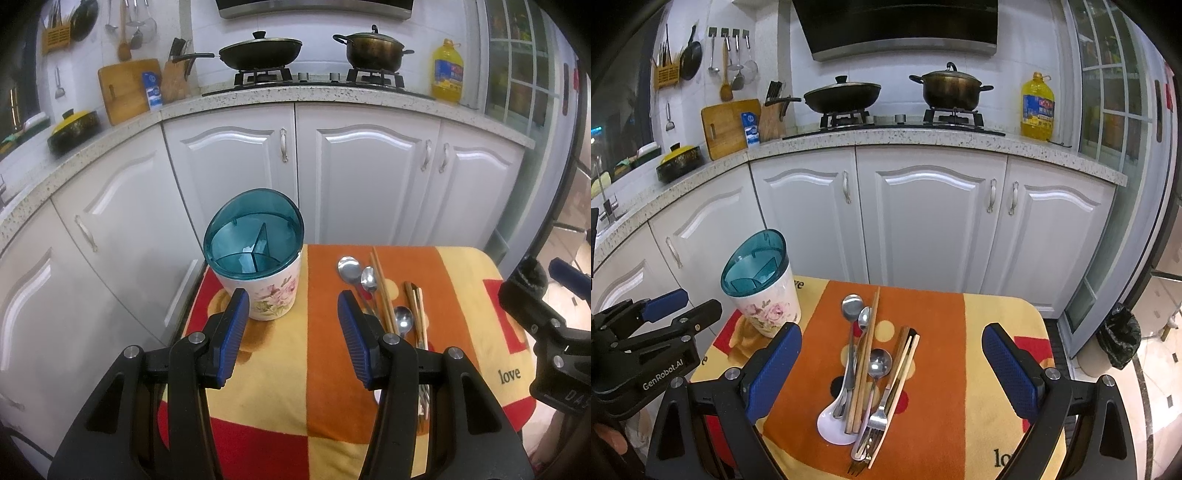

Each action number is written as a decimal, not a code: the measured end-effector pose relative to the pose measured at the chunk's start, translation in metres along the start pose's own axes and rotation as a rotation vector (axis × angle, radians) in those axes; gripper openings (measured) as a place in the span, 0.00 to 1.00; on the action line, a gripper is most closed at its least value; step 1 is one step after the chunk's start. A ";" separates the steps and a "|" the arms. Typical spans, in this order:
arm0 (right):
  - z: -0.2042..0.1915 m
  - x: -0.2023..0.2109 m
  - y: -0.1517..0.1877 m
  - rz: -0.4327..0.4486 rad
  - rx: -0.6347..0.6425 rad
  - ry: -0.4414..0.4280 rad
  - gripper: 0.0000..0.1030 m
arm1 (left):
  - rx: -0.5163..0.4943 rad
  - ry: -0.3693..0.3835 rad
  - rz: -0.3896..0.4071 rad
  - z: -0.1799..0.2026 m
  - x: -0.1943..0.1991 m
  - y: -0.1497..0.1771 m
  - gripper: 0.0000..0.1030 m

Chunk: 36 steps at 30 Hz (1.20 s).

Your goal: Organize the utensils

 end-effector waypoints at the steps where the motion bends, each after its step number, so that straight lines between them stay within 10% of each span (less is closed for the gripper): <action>1: 0.000 0.000 0.000 0.000 0.001 0.000 0.94 | 0.001 0.002 0.000 0.000 0.000 0.000 0.48; 36: 0.000 -0.004 0.003 -0.011 0.010 0.003 0.95 | -0.022 0.010 -0.008 0.008 -0.001 0.000 0.48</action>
Point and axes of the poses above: each gripper's, at about its wrist camera, not at the fingertips, and x roughly against the way its jaws point, z to its right, y to its underside, the point moved 4 cm from there along -x, roughly the way its jaws point, and after that the axes turned 13 degrees about -x, right-handed, at the moved point
